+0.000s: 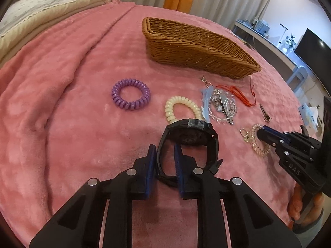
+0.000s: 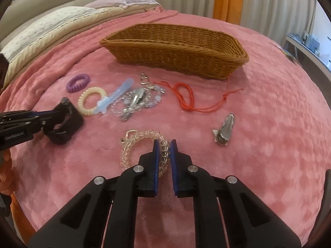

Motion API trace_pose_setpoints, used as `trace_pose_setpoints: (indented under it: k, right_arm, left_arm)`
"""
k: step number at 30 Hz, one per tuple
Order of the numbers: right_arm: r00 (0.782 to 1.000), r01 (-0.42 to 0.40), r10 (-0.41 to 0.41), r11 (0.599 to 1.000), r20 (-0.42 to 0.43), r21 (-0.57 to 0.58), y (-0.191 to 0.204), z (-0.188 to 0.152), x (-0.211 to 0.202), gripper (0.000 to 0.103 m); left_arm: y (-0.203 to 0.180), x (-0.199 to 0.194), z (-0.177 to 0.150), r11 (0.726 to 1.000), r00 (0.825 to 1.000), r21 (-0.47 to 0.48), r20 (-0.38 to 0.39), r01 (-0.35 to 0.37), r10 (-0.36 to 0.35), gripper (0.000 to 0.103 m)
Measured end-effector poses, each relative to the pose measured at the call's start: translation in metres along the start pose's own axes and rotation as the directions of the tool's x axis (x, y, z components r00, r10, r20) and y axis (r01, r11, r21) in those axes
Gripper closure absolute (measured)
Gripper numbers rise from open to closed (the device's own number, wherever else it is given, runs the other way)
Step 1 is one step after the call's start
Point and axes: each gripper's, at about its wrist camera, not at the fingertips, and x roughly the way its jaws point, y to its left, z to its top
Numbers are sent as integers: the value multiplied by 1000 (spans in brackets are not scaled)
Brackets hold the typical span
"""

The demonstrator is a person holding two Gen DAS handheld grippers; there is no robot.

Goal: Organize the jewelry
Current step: 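Grasp the black watch with the left tool while the right tool grasps the bead bracelet, then carry watch and bracelet into the basket and open both tools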

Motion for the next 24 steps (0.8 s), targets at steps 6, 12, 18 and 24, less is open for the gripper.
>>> trace_pose_setpoints:
  k: [6,12,18,24]
  right_arm:
    - [997,-31,31,999,64,-9,4,2,-18,95]
    - [991,-37,37,999,131,0,1,16,-38,95]
    - [972,-28,23,999,234,19,-10,65,-61,95]
    - [967,-4,-10,998,255,55,-30,127,-38,95]
  left_arm:
    - [-1,-10,-3,1000,998,-18,67,21,-19,97]
    - [-11,-28,3,998,987,-20,148,61,-57,98]
    - [-25,-53,43,996,964,-4,255,84,-80,98]
    - [-45,-46,106,996,948,21,306,82,-84,98]
